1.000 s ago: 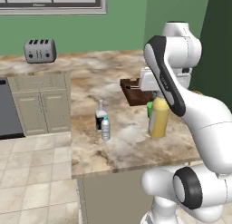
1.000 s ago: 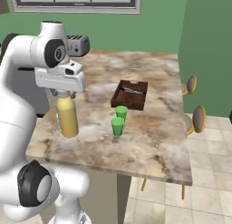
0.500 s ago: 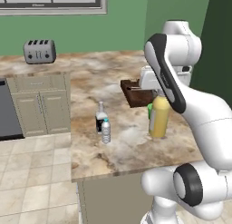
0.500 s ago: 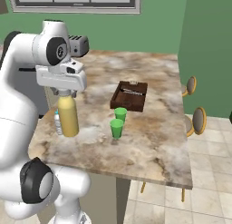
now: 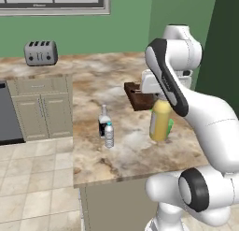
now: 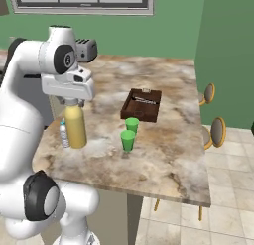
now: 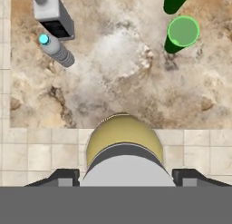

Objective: Place the drinks on the dining counter in a tight cluster.

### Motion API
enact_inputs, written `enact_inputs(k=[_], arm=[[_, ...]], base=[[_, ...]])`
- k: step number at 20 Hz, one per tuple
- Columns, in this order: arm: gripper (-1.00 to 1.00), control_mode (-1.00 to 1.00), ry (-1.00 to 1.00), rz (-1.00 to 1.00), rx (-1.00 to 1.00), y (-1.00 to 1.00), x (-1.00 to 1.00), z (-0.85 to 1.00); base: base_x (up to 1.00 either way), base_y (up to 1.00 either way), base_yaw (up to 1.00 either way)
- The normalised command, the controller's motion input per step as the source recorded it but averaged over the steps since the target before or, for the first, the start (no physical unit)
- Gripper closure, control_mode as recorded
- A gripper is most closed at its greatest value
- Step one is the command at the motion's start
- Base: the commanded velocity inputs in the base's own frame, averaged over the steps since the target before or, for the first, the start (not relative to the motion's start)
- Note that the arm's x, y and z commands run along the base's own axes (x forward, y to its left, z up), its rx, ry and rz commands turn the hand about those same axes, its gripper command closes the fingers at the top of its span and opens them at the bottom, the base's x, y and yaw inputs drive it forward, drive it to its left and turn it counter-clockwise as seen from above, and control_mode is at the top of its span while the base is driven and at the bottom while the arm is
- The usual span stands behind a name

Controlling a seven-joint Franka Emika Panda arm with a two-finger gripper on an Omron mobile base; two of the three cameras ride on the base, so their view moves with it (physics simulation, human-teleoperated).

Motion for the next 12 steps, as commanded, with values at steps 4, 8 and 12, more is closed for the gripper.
enact_inputs(k=[4,8,12], arm=[[1.0,-1.0,-0.04,0.0,0.04,0.3,0.83,-0.47],[1.0,-1.0,-0.05,0.0,0.0,0.22,0.99,-0.54],[1.0,-1.0,0.0,0.0,-0.04,0.0,0.75,-0.15]], base=[[0.0,0.0,0.0],[0.0,0.0,0.0],[0.0,0.0,0.0]])
